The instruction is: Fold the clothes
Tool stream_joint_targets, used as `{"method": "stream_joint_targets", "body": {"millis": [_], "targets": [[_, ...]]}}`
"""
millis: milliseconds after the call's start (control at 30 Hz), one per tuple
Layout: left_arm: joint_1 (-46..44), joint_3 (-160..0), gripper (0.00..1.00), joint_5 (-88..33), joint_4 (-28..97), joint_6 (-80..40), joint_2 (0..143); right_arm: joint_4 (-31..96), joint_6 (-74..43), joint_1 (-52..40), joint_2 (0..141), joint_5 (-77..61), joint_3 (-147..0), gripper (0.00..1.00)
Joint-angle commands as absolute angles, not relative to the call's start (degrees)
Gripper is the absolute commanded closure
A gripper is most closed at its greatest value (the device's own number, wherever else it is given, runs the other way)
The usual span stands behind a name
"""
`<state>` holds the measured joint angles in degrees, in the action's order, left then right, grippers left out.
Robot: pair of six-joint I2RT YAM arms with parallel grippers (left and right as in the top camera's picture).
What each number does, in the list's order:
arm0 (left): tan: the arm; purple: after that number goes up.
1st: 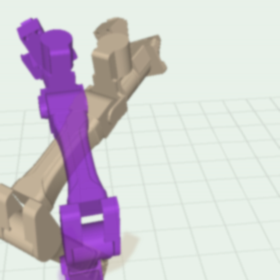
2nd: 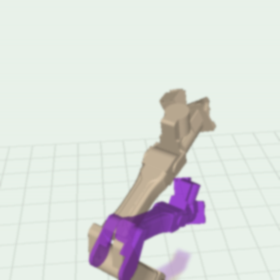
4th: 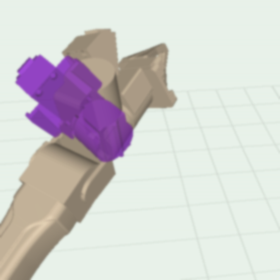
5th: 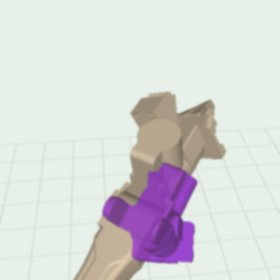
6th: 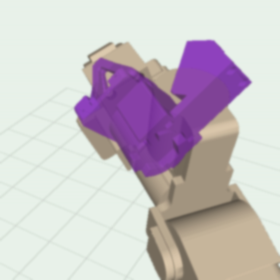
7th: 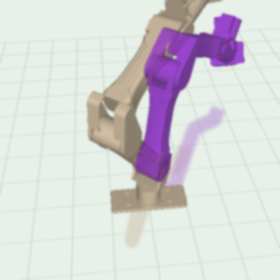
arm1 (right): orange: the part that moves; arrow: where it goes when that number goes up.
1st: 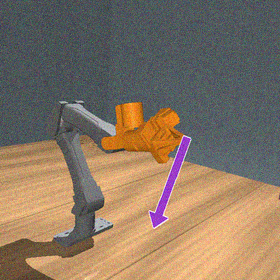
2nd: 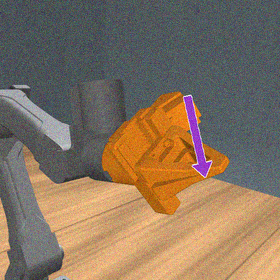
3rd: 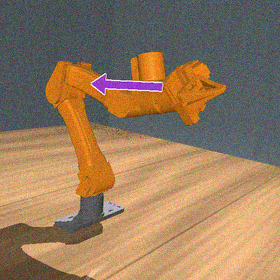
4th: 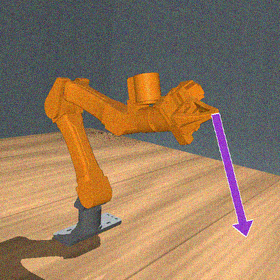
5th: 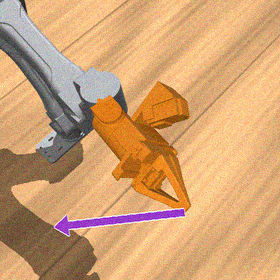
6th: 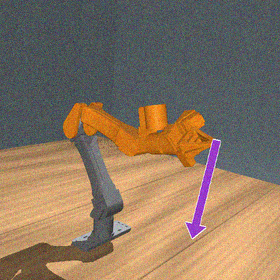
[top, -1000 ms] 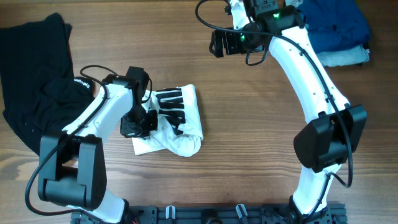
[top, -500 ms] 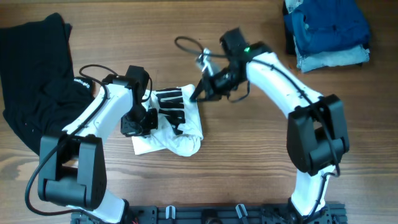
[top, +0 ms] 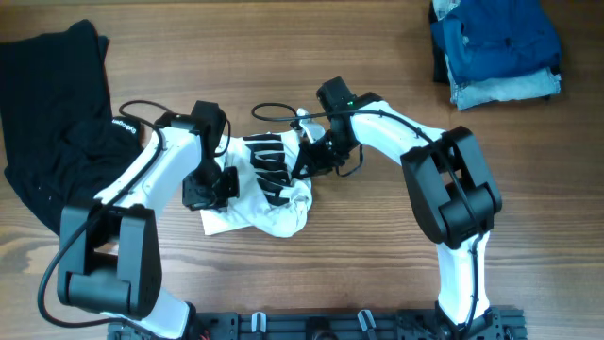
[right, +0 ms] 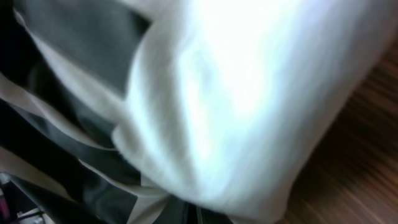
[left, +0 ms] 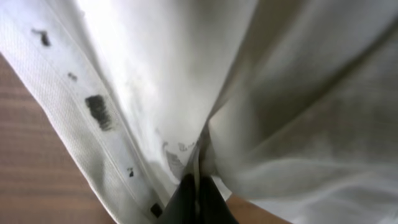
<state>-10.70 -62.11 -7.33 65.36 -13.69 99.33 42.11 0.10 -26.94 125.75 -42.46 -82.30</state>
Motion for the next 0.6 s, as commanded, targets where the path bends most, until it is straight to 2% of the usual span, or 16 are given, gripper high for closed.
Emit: {"method": "stream_joint_targets", "body": {"millis": [0, 167, 367, 400, 467, 533, 567], "targets": [[-10.4, -62.7, 0.96, -6.5, 71.1, -19.2, 95.8, 40.8, 2.9, -26.9, 131.3, -35.8, -81.9, 0.96], [-10.3, -62.7, 0.96, 0.8, 80.0, -31.6, 95.6, 39.6, 3.0, -26.9, 132.0, -35.6, -81.9, 0.96], [-10.3, -62.7, 0.94, 1.2, 80.0, -32.7, 95.6, 39.6, 2.8, -25.4, 132.0, -36.0, -81.9, 0.96], [-10.3, -62.7, 0.79, 1.6, 80.0, -32.7, 95.6, 39.7, 2.3, -24.8, 132.0, -36.2, -82.0, 0.96], [-10.3, -62.7, 0.57, 2.1, 80.0, -32.7, 95.6, 40.8, 2.6, -23.5, 132.0, -37.7, -83.3, 0.96], [-10.3, -62.7, 0.44, 2.5, 80.0, -32.7, 95.6, 43.5, 3.0, -22.1, 131.5, -39.1, -86.1, 0.94], [-10.2, -62.7, 0.41, 2.5, 80.0, -32.7, 95.6, 44.7, 3.0, -21.6, 131.1, -39.0, -87.2, 0.87]]}}
